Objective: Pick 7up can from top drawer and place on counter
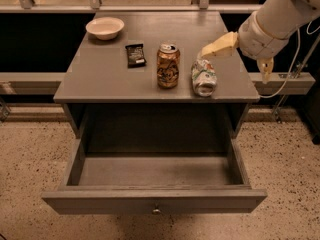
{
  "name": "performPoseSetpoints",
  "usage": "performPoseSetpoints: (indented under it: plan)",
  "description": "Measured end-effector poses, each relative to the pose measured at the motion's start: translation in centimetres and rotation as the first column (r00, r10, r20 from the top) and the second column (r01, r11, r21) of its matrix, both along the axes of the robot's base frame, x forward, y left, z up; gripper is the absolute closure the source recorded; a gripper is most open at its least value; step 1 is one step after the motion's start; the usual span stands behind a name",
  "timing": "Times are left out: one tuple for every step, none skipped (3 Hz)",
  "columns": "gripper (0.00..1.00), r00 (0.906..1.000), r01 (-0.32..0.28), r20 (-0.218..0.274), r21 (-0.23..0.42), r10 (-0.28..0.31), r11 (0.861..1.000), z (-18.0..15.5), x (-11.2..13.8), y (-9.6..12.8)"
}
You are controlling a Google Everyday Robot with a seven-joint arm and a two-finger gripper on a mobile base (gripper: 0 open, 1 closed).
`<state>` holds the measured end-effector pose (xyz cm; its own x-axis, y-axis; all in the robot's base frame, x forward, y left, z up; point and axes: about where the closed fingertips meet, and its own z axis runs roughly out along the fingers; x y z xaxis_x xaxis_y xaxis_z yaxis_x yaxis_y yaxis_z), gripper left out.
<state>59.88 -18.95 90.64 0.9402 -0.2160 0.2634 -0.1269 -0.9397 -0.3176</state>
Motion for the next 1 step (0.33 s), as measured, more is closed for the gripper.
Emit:
performPoseSetpoints:
  plan:
    - [0.0, 1.0, 0.0, 0.0, 0.0, 0.0, 1.0, 0.0, 0.0, 0.0]
